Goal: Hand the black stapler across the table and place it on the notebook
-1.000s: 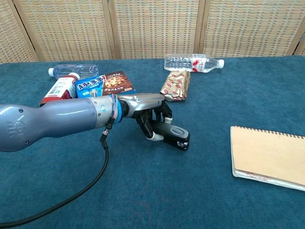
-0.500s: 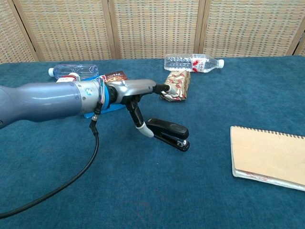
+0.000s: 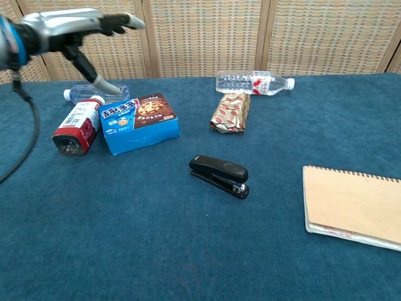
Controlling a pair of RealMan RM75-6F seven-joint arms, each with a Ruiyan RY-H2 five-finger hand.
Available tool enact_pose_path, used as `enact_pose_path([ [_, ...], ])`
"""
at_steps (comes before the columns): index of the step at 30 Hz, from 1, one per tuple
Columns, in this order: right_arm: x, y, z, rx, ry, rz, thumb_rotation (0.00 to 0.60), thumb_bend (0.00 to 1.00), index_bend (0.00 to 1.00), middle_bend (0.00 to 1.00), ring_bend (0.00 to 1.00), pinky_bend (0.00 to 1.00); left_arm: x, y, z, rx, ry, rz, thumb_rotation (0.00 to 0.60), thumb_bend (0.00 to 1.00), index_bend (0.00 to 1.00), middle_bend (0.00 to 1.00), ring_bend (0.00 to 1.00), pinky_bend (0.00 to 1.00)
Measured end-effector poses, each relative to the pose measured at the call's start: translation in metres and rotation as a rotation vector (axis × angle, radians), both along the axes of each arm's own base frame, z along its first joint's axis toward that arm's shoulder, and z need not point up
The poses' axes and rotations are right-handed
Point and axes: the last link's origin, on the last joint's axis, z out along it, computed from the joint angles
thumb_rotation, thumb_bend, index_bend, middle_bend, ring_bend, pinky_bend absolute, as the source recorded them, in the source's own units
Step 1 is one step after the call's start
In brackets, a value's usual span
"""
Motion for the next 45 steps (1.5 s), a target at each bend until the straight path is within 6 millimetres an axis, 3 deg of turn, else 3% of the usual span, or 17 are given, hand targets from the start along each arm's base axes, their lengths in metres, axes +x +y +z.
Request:
enact_pose_path([
  [7, 0.024, -0.024, -0.017, 0.135, 0.005, 0.098, 0.6, 0.05, 0.0, 0.0, 0.0, 0.0, -0.073, -0.04, 0.059, 0.237, -0.001, 0.166, 0.6, 0.0, 0.0, 0.0, 0.0, 0.0],
  [11, 0.054, -0.046, -0.03, 0.259, -0.011, 0.209, 0.6, 0.04, 0.0, 0.0, 0.0, 0.0, -0.115, -0.077, 0.083, 0.322, 0.02, 0.292, 0.6, 0.0, 0.0, 0.0, 0.0, 0.0],
  [14, 0.081, -0.066, -0.04, 0.341, 0.013, 0.314, 0.6, 0.04, 0.0, 0.0, 0.0, 0.0, -0.134, -0.096, 0.091, 0.335, 0.038, 0.347, 0.6, 0.0, 0.0, 0.0, 0.0, 0.0],
  [22, 0.153, -0.111, -0.087, 0.561, 0.134, 0.577, 0.6, 0.04, 0.0, 0.0, 0.0, 0.0, -0.152, -0.107, 0.094, 0.317, 0.025, 0.363, 0.6, 0.0, 0.0, 0.0, 0.0, 0.0],
  [29, 0.22, -0.135, -0.146, 0.714, 0.195, 0.755, 0.6, 0.04, 0.0, 0.0, 0.0, 0.0, -0.155, -0.107, 0.096, 0.311, 0.021, 0.364, 0.6, 0.0, 0.0, 0.0, 0.0, 0.0],
  [35, 0.243, -0.153, -0.18, 0.745, 0.144, 0.724, 0.6, 0.04, 0.0, 0.0, 0.0, 0.0, -0.155, -0.105, 0.095, 0.306, 0.021, 0.362, 0.6, 0.0, 0.0, 0.0, 0.0, 0.0],
  [45, 0.261, -0.179, -0.228, 0.762, 0.05, 0.558, 0.6, 0.04, 0.0, 0.0, 0.0, 0.0, -0.153, -0.103, 0.09, 0.28, 0.024, 0.359, 0.6, 0.0, 0.0, 0.0, 0.0, 0.0],
])
